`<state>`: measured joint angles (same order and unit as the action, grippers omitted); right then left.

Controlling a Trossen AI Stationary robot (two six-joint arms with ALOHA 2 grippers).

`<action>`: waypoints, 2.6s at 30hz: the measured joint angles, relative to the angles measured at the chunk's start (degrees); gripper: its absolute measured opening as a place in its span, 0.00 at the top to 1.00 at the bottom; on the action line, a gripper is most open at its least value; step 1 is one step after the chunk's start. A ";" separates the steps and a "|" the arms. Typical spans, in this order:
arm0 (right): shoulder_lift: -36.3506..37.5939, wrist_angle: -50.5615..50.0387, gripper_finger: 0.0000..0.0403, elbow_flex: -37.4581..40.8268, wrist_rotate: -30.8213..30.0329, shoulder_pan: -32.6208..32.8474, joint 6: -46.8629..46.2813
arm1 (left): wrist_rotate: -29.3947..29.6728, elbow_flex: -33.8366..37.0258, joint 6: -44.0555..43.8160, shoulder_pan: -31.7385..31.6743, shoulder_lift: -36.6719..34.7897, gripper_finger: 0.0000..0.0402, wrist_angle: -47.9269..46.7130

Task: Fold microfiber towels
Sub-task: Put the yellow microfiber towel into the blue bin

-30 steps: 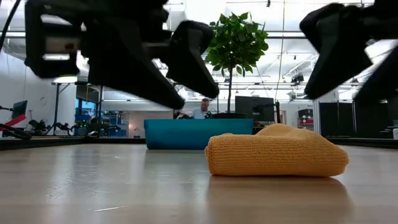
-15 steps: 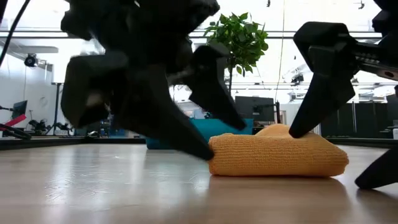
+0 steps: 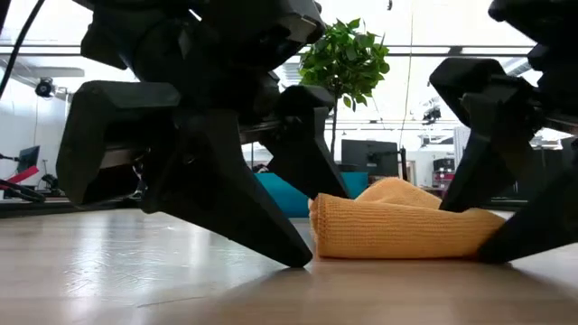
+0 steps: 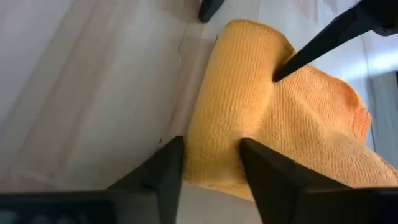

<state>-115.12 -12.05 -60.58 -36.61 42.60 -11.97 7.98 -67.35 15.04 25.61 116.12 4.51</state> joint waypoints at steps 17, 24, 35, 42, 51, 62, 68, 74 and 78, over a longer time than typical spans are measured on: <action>3.60 -2.40 0.96 -2.17 0.70 -1.00 -4.26 | 7.92 -3.61 -4.15 0.28 -1.69 0.26 -1.02; 9.51 -1.90 0.97 -2.46 2.48 -2.26 -5.63 | 10.55 -6.68 -4.10 0.79 -2.62 0.26 -1.00; 15.45 -3.04 0.97 -2.40 2.22 -2.99 -6.03 | 16.53 -6.91 -6.51 2.21 -4.80 0.37 -9.61; 15.66 -3.80 0.97 -2.99 2.48 -2.97 -7.69 | 17.55 -6.93 -13.11 2.73 -8.36 0.71 -13.26; 15.67 -4.73 0.97 -4.65 2.48 -2.92 -7.58 | 18.13 -6.97 -14.77 2.73 -9.25 0.97 -14.33; 21.19 -11.32 0.76 -5.96 2.09 -2.88 -17.26 | 16.11 -6.95 -18.63 2.26 -13.56 0.99 -20.17; 26.42 -8.11 0.62 -5.87 1.90 -2.92 -19.18 | 7.40 -6.96 -25.31 -0.36 -18.13 0.99 -21.04; 27.73 0.42 0.55 -5.81 1.92 -3.67 -17.62 | 7.20 -6.99 -26.59 -1.12 -21.65 0.99 -21.14; 27.73 2.10 0.52 -5.81 -0.20 -4.62 -17.48 | 7.20 -7.08 -26.72 -1.44 -22.51 1.00 -21.11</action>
<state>-87.39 -9.96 -66.39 -36.81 37.98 -29.45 15.18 -74.43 -11.68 24.17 93.62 -16.61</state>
